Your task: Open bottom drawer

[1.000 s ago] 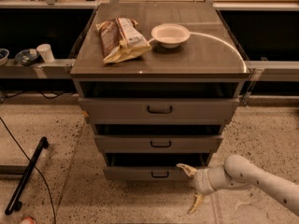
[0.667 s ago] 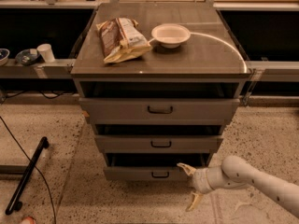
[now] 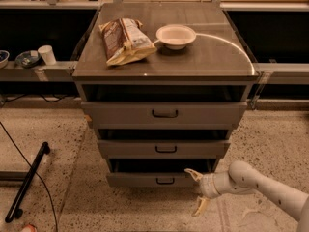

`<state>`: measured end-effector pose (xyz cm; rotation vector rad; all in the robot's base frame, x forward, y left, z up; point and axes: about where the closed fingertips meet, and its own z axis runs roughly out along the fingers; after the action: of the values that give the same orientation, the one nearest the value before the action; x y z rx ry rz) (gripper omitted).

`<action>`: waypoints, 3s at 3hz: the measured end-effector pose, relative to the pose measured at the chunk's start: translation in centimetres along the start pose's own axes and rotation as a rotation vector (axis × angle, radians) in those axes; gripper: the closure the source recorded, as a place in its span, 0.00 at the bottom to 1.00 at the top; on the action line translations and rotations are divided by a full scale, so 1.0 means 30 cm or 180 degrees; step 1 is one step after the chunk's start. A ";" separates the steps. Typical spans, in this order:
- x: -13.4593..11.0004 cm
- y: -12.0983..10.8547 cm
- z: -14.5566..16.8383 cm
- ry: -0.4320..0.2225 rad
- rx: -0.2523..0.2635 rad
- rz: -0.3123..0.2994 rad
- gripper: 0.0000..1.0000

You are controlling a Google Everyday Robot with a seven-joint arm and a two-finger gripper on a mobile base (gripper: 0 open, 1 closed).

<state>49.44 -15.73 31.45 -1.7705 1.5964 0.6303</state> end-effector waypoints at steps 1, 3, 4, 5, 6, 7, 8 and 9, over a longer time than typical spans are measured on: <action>0.023 -0.027 0.002 0.0065 0.0042 0.0030 0.00; 0.245 -0.163 0.009 0.0653 0.0314 0.0086 0.00; 0.379 -0.197 0.052 0.0815 0.0314 0.0100 0.00; 0.454 -0.209 0.088 0.0838 0.0235 0.0129 0.00; 0.488 -0.218 0.118 0.0837 0.0183 0.0160 0.00; 0.502 -0.225 0.124 0.0834 0.0168 0.0184 0.25; 0.502 -0.225 0.124 0.0834 0.0168 0.0184 0.43; 0.511 -0.224 0.132 0.0830 0.0124 0.0214 0.40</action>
Offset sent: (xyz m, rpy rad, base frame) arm 0.0801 -0.0627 -0.0522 -0.2537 -0.0733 -0.1439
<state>58.48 -22.80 18.66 -1.8354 1.8357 0.4077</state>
